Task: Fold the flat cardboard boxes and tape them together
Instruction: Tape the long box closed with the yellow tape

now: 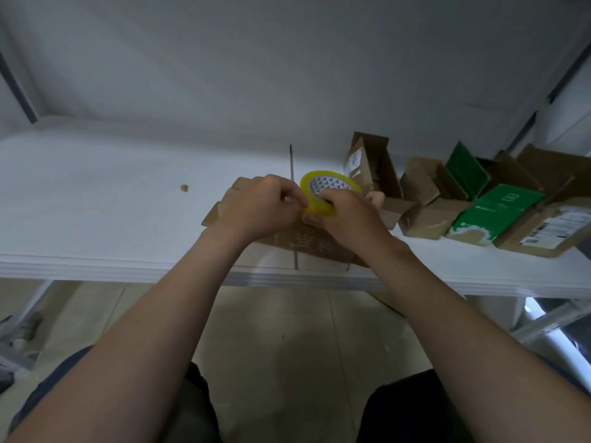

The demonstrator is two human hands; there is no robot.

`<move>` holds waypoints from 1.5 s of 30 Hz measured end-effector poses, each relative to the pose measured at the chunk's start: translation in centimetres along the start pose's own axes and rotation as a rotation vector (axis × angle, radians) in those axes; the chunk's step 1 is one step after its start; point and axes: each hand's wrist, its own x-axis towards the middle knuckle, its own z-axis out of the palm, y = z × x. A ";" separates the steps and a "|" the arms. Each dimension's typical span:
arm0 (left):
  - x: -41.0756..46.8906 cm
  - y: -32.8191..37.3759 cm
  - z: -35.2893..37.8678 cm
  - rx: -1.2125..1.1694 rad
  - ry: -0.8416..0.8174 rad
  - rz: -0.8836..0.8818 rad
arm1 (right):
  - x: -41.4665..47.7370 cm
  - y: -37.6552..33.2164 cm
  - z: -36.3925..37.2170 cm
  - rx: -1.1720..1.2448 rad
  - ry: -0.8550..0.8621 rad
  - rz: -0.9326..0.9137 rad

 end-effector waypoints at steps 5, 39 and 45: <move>-0.6 0.1 -0.2 0.003 -0.062 0.068 | -0.7 2.1 -0.6 -0.030 -0.049 -0.160; 0.3 -1.1 1.6 -0.473 -0.055 -0.205 | 0.0 2.6 -1.6 -0.178 0.053 -0.144; 0.5 -1.1 1.9 -0.494 0.110 -0.245 | -0.1 -1.3 -2.9 -0.277 0.170 -0.143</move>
